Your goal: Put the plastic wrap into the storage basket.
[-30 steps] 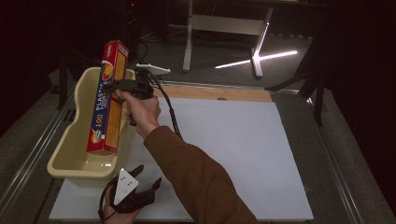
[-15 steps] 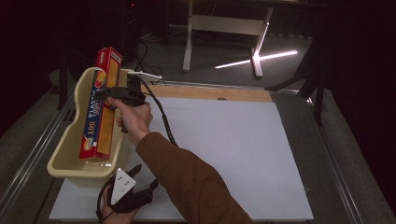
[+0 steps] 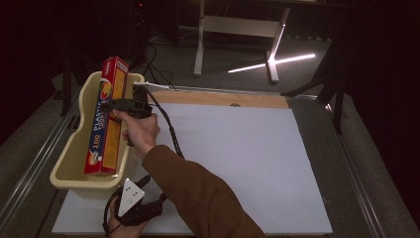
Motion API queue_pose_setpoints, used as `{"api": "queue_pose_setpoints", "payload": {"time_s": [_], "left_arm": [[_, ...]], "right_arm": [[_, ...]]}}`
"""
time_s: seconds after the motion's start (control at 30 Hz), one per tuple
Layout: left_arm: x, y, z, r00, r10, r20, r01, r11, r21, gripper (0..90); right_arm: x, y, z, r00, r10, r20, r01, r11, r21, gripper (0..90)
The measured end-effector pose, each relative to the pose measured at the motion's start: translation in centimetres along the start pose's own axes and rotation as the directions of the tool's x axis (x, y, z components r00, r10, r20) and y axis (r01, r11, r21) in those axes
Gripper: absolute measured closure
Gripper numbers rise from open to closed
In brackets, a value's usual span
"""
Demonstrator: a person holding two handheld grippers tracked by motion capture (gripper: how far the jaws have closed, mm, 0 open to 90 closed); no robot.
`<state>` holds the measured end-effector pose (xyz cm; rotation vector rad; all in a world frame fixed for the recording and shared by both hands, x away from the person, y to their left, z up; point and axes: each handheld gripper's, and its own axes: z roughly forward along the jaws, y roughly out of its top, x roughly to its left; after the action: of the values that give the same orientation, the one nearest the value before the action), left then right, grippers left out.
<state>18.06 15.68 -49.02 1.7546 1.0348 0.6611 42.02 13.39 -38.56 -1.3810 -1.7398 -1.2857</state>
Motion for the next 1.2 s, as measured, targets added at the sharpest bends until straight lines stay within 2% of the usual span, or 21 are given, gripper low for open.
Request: {"api": "queue_pose_setpoints", "payload": {"time_s": [0.3, 0.6, 0.7, 0.93, 1.2], "left_arm": [[0.3, 0.0, 0.0, 0.9999, -0.014, -0.004, 0.014, 0.9999, -0.003, 27.9], [0.8, 0.0, 0.0, 0.9991, -0.038, -0.018, 0.038, 0.9992, -0.007, 27.9], [0.8, 0.1, -0.1, 0.9991, -0.037, -0.018, 0.037, 0.9993, -0.007, 28.0], [0.8, 0.1, -0.1, 0.9993, -0.031, -0.019, 0.031, 0.9995, -0.007, 28.0], [0.7, 0.1, -0.1, 0.9994, -0.027, -0.020, 0.026, 0.9996, -0.009, 28.0]], "right_arm": [[-0.9, -0.8, 0.6, 0.9992, 0.000, 0.040, -0.001, 1.000, 0.019, 39.2], [-2.3, -1.2, 1.1, 0.9956, 0.050, 0.080, -0.052, 0.998, 0.029, 39.0], [-2.1, -1.3, 1.0, 0.9957, 0.040, 0.083, -0.043, 0.999, 0.026, 39.0], [-2.0, -1.3, 1.1, 0.9915, 0.051, 0.120, -0.054, 0.998, 0.022, 38.8], [-2.1, -1.3, 1.1, 0.9902, 0.063, 0.124, -0.066, 0.998, 0.018, 38.7]]}}
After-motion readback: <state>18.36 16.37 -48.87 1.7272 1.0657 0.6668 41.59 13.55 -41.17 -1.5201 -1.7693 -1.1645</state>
